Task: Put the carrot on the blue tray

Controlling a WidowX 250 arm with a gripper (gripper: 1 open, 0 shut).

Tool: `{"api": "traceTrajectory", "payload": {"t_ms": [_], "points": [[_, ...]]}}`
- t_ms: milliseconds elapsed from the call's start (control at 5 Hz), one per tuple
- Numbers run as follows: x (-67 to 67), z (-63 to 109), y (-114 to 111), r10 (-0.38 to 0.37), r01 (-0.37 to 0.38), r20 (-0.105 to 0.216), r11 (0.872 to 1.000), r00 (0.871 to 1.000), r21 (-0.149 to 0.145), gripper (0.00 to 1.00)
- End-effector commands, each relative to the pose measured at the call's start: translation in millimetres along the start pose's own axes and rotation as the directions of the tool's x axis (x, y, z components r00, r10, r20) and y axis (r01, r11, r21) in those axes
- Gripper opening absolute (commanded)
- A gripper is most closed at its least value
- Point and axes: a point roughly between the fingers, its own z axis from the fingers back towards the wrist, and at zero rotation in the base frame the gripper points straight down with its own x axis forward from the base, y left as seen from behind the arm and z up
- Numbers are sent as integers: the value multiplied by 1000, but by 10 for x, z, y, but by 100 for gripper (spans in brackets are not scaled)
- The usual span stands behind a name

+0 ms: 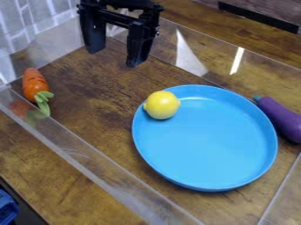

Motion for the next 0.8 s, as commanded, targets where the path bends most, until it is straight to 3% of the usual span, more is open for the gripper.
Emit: {"api": "traceTrajectory", "payload": {"t_ms": [0,600], "points": [[-6,-56,49,30,-30,-12,1000,999,-7,100],[-28,-190,198,114,-116,-42,993,993,-29,100]]}}
